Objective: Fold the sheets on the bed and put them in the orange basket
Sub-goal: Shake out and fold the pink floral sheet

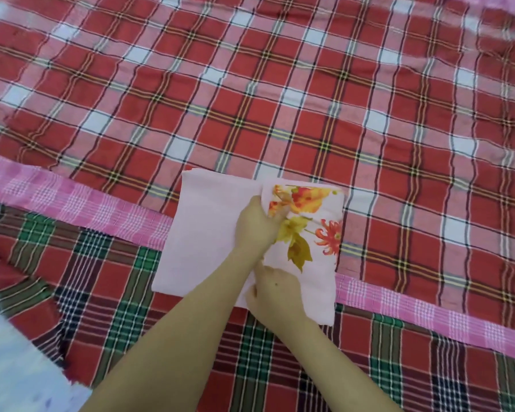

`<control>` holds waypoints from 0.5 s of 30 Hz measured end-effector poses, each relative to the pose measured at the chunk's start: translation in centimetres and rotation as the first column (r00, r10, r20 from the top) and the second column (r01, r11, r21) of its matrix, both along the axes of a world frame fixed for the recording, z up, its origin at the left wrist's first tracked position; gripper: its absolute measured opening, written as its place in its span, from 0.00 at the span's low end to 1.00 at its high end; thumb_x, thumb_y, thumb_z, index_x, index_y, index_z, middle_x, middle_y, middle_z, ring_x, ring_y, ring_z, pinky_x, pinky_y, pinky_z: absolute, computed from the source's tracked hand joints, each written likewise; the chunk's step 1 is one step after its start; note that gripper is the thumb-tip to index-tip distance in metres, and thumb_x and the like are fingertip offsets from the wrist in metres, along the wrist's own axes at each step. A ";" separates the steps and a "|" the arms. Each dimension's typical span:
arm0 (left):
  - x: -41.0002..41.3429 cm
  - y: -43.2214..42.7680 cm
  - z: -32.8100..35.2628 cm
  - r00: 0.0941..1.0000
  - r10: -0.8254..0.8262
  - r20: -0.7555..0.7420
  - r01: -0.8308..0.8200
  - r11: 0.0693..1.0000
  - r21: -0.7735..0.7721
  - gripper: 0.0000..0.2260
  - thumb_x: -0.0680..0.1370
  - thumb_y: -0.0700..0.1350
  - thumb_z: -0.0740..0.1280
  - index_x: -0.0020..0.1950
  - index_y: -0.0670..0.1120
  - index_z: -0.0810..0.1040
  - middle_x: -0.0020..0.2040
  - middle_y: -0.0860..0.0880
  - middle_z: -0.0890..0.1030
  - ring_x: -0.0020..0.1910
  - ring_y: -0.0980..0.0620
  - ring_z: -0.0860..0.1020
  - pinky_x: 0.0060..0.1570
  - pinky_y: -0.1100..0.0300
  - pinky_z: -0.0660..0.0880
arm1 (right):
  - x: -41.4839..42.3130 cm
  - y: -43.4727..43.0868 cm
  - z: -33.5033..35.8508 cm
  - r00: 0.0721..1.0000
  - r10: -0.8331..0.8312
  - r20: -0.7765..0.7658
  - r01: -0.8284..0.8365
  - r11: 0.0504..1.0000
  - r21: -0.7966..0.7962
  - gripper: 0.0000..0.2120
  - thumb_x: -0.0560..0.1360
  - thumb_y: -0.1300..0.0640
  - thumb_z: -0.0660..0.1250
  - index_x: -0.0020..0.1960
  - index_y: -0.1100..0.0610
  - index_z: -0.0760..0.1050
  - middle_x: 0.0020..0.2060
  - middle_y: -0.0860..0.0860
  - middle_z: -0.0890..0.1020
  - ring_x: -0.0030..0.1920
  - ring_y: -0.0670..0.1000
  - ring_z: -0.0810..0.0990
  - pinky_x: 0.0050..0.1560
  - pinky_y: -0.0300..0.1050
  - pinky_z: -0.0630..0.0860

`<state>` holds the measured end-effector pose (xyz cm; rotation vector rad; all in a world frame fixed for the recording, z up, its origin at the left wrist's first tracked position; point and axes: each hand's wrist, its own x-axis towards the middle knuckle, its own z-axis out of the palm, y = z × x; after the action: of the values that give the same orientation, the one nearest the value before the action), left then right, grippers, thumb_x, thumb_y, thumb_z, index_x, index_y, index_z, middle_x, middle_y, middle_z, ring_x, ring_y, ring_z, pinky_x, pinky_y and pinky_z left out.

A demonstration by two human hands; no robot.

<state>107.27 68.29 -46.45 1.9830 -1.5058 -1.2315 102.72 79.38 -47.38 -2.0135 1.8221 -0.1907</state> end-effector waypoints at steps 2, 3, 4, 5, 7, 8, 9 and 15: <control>0.2 -0.8 -0.8 0.997 0.016 0.070 -0.012 0.998 -0.055 0.18 0.78 0.53 0.64 0.51 0.37 0.74 0.47 0.40 0.79 0.48 0.42 0.77 0.39 0.56 0.65 | -0.6 0.7 0.2 0.990 0.057 0.128 -0.055 0.998 -0.020 0.23 0.68 0.56 0.62 0.62 0.58 0.77 0.22 0.45 0.65 0.22 0.46 0.63 0.20 0.36 0.52; 0.4 -1.1 -1.4 0.996 0.025 0.080 -0.020 0.998 -0.059 0.17 0.78 0.53 0.63 0.49 0.37 0.74 0.46 0.40 0.79 0.47 0.41 0.76 0.39 0.56 0.65 | -1.1 0.9 0.5 0.978 0.018 0.209 -0.021 1.000 0.012 0.23 0.71 0.55 0.56 0.64 0.54 0.76 0.23 0.46 0.71 0.24 0.47 0.68 0.21 0.39 0.61; 0.6 -1.4 -1.7 0.996 0.030 0.081 -0.025 0.998 -0.064 0.17 0.79 0.52 0.63 0.48 0.37 0.74 0.45 0.40 0.79 0.46 0.41 0.76 0.39 0.55 0.65 | -1.9 1.0 1.1 0.959 -0.080 0.272 0.074 0.997 0.032 0.21 0.73 0.54 0.54 0.62 0.51 0.77 0.26 0.47 0.75 0.26 0.48 0.72 0.24 0.40 0.66; 0.7 -1.5 -1.8 0.996 0.031 0.087 -0.025 0.997 -0.069 0.16 0.79 0.52 0.62 0.48 0.38 0.74 0.43 0.42 0.78 0.44 0.42 0.75 0.38 0.55 0.65 | -2.8 0.9 1.5 0.926 -0.205 0.317 0.215 0.977 0.003 0.19 0.74 0.53 0.55 0.58 0.51 0.80 0.28 0.48 0.78 0.28 0.49 0.74 0.26 0.39 0.67; 0.8 -1.4 -1.6 0.992 0.046 0.121 -0.033 0.994 -0.104 0.14 0.80 0.52 0.61 0.51 0.40 0.72 0.42 0.46 0.75 0.41 0.46 0.72 0.37 0.57 0.63 | -5.2 0.0 2.2 0.829 -0.436 0.350 0.501 0.857 -0.119 0.18 0.75 0.51 0.55 0.53 0.54 0.81 0.35 0.48 0.82 0.34 0.51 0.78 0.31 0.36 0.63; 0.9 -1.0 -1.4 0.988 0.057 0.142 -0.039 0.992 -0.122 0.14 0.80 0.52 0.60 0.53 0.40 0.72 0.42 0.47 0.75 0.41 0.47 0.72 0.37 0.57 0.63 | -6.5 -0.7 2.5 0.779 -0.529 0.336 0.596 0.792 -0.134 0.18 0.76 0.50 0.55 0.55 0.55 0.80 0.40 0.49 0.83 0.39 0.52 0.80 0.35 0.36 0.63; 1.0 -0.7 -1.4 0.986 0.059 0.157 -0.039 0.991 -0.130 0.14 0.80 0.52 0.60 0.54 0.40 0.71 0.44 0.46 0.76 0.42 0.47 0.73 0.38 0.57 0.64 | -7.8 -1.7 2.6 0.731 -0.612 0.302 0.664 0.740 -0.108 0.18 0.77 0.49 0.56 0.58 0.56 0.78 0.46 0.50 0.83 0.44 0.53 0.80 0.40 0.38 0.65; 1.7 4.6 -0.9 0.898 -0.046 0.437 0.231 0.896 -0.379 0.14 0.76 0.46 0.64 0.59 0.41 0.74 0.50 0.41 0.78 0.47 0.41 0.76 0.47 0.50 0.74 | -12.1 -2.9 -0.2 0.536 -0.790 0.297 0.592 0.603 0.535 0.23 0.74 0.38 0.63 0.58 0.54 0.75 0.51 0.49 0.81 0.54 0.54 0.79 0.54 0.54 0.76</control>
<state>108.98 72.87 -47.38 1.9303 -1.9534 -0.4592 90.64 76.47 -47.60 -0.7330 1.9958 -0.5151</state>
